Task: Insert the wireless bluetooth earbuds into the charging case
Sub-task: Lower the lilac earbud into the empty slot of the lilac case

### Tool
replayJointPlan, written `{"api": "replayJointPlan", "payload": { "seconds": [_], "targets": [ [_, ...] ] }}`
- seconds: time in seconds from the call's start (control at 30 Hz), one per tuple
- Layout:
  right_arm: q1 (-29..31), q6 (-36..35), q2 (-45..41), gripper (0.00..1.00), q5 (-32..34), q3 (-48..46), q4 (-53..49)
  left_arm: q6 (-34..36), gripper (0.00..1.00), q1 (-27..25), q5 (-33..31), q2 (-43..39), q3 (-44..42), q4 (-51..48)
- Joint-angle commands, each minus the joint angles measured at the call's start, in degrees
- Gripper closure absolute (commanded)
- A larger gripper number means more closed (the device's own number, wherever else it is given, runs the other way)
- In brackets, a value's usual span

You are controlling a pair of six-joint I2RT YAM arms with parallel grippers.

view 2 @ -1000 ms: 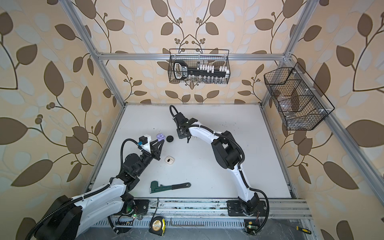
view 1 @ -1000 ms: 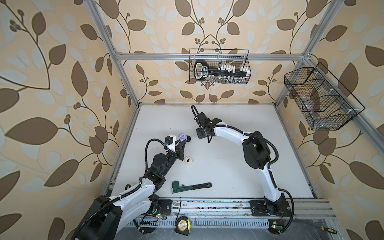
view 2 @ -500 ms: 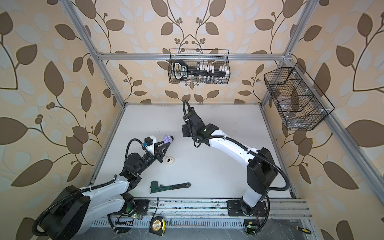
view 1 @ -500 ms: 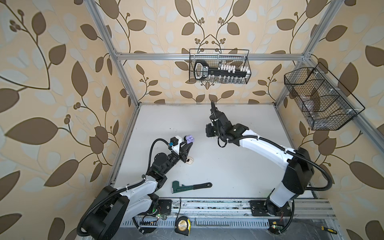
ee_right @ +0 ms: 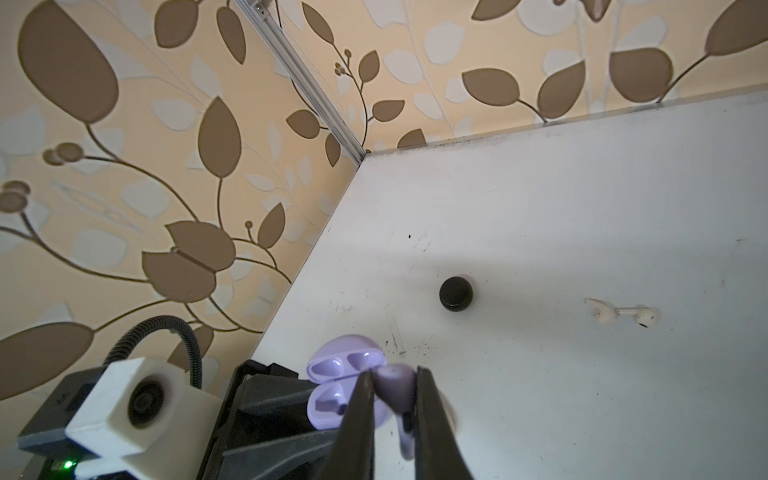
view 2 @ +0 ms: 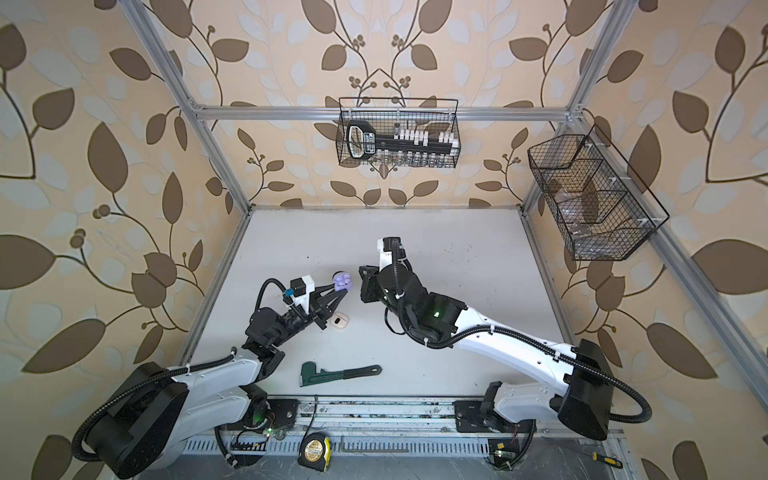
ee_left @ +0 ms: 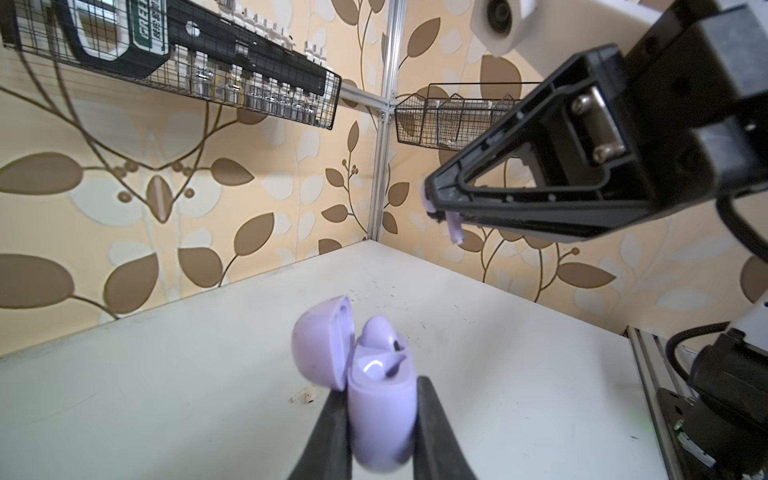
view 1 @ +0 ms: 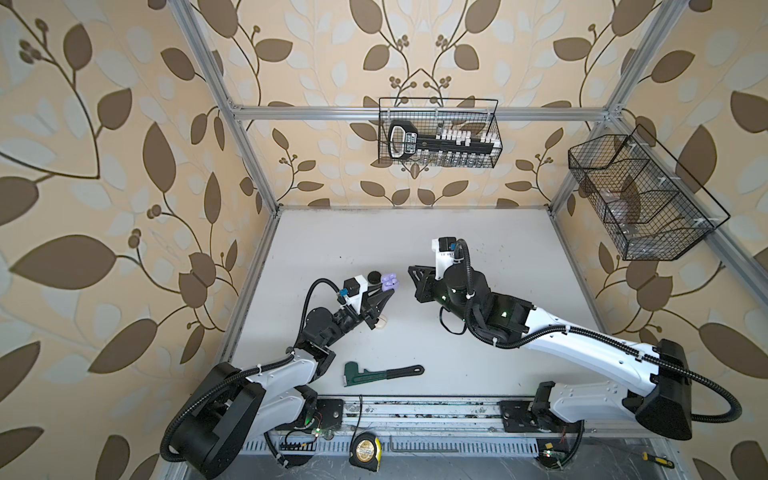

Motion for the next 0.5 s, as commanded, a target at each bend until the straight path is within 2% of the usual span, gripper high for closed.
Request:
{"api": "replayJointPlan", "payload": {
  "seconds": [0.0,0.47],
  "targets": [
    [1.8,2.0,0.7,0.88,3.3,-0.3,6.0,0.2,1.0,-0.5,3.1,0.2,-0.2,6.3],
    [4.3,1.9,7.0,0.89,3.0,2.1,9.1,0.5,1.0,-0.5,2.7,-0.3,-0.1,5.3]
  ]
}}
